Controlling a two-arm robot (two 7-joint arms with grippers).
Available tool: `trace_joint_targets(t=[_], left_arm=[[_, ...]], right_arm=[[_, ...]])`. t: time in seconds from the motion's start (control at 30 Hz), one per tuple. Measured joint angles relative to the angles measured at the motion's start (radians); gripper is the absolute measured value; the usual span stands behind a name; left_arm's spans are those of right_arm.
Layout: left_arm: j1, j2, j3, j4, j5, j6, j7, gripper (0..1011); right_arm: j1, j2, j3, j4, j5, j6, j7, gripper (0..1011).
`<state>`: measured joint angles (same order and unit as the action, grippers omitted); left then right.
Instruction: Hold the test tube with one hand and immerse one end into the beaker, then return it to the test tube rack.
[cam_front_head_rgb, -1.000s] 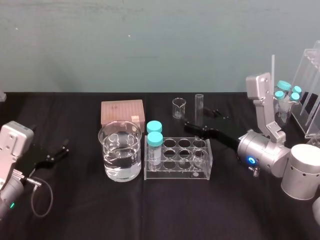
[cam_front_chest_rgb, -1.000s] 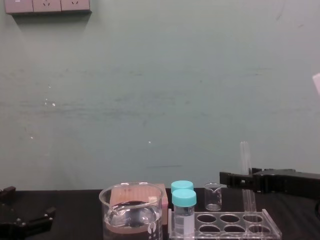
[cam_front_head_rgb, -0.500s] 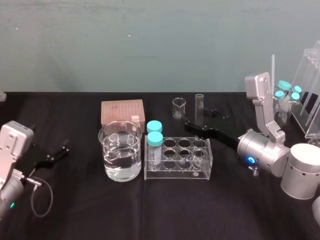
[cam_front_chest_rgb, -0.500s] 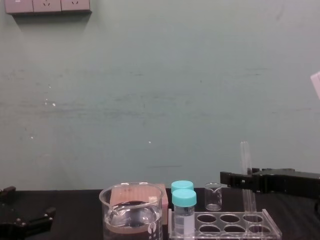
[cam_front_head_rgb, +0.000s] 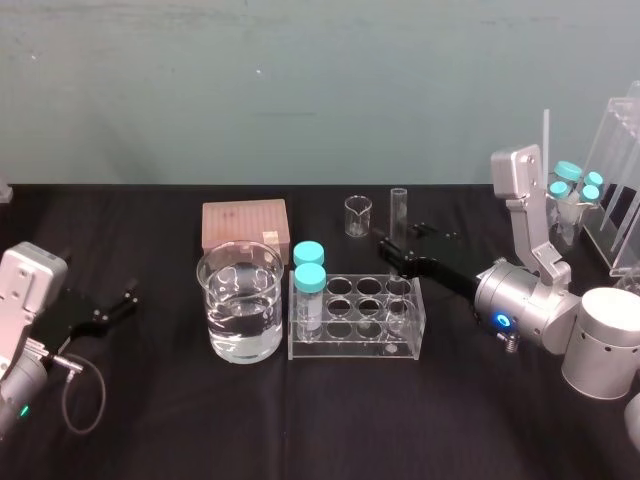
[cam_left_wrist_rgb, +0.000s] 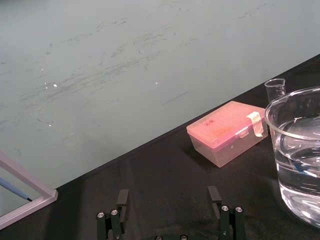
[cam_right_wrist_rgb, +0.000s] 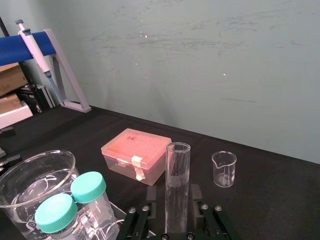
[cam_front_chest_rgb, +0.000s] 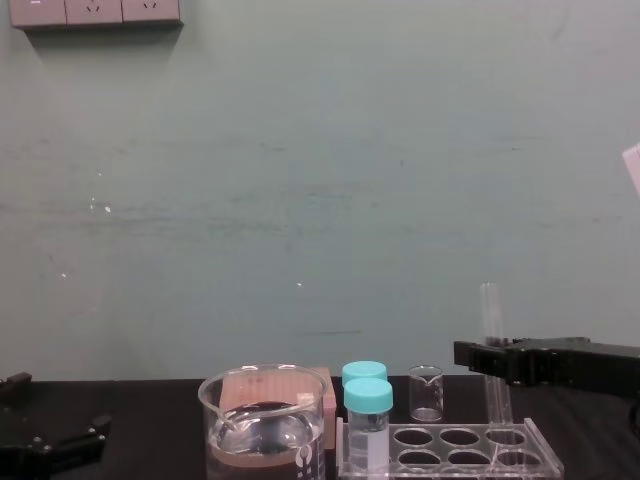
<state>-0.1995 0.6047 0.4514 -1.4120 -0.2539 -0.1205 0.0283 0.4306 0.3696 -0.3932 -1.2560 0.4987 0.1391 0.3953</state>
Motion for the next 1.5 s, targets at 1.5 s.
trace_joint_targets(t=[1.5], left_arm=[[0.000, 0.000, 0.000, 0.000, 0.000, 0.000, 0.000, 1000]], right_arm=[[-0.046, -0.003, 0.053, -0.075, -0.050, -0.153, 0.037, 226]])
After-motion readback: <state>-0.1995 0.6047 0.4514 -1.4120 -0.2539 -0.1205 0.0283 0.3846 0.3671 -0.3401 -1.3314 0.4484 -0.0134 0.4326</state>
